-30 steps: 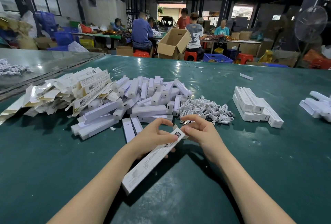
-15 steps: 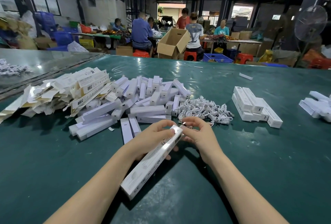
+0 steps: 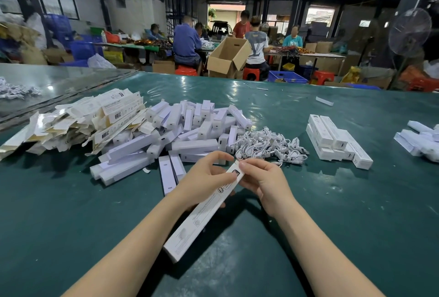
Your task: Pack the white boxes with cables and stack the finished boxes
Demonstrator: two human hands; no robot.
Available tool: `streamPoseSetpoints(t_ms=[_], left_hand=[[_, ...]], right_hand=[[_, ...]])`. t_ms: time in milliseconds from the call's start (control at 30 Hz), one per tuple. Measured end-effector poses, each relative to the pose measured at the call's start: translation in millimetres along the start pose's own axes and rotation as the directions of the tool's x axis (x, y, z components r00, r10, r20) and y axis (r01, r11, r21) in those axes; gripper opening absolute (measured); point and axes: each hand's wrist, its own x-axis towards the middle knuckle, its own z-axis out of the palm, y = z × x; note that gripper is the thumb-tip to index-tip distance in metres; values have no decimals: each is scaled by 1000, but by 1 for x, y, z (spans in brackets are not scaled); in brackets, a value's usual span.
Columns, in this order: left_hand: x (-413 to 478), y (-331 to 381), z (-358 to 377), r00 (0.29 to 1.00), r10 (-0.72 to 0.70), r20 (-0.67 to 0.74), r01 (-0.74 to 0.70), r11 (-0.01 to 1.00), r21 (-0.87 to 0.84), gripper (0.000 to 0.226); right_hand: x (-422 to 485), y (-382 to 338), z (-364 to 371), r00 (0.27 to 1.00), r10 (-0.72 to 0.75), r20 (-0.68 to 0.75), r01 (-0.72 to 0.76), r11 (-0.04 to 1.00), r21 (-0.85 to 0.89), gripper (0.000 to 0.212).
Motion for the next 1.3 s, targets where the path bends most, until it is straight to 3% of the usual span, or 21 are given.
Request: streamPoseSetpoints(t_ms=[133,300,433,500,567,633,700,767,867,933,1000,1067,1133,1300], left_hand=[[0,-1,1,1000,25,-9,-25,1000,-10,29],[2,-1,-8,992,32,-123,-39,998,-56,22],[3,-4,-8,990,34,-137,-43,997,-63,18],[3,-4,-7,991,35,-126,-43,997,-61,16],[4,-3,-9,988,48,-144,-59,996,-73,16],[7,-3,-11,952,86,-295,-112,991,-71,20],[11,-5,-12,832,95,-547,-184,977,-109,22],[14,-7,-9,699,66,-712,-247,957,-153,26],[13,-8,-5,587,98,-804,-334,933,-131,27],[12,-8,-6,542,104,-834,-364,923,-122,26],[12,-6,-10,493,58,-868,-380,912,-155,25],[13,-5,-13,441,23,-897,-423,887,-185,24],[13,-3,-11,423,38,-905,-454,873,-176,24],[15,-6,-6,469,45,-882,-463,863,-202,26]], right_hand=[[0,-1,-2,1000,14,-10,-14,998,-54,17],[-2,2,9,993,-107,49,114,971,-208,18],[-4,0,9,978,-185,91,206,910,-361,23],[-5,0,9,975,-193,106,219,909,-355,19],[-6,2,13,979,-156,129,183,956,-231,17],[-6,6,18,986,-105,127,120,986,-116,21],[-7,9,22,987,-81,141,110,971,-214,27],[-9,11,22,968,-116,221,218,826,-520,39],[-12,14,19,885,-213,414,463,306,-832,53],[-13,12,16,882,-262,391,427,93,-900,43],[-11,9,12,898,-330,292,291,-52,-955,36],[-8,7,11,905,-374,203,195,-59,-979,37],[-7,8,12,892,-419,170,203,35,-979,32],[-11,10,12,815,-559,150,286,163,-944,26]])
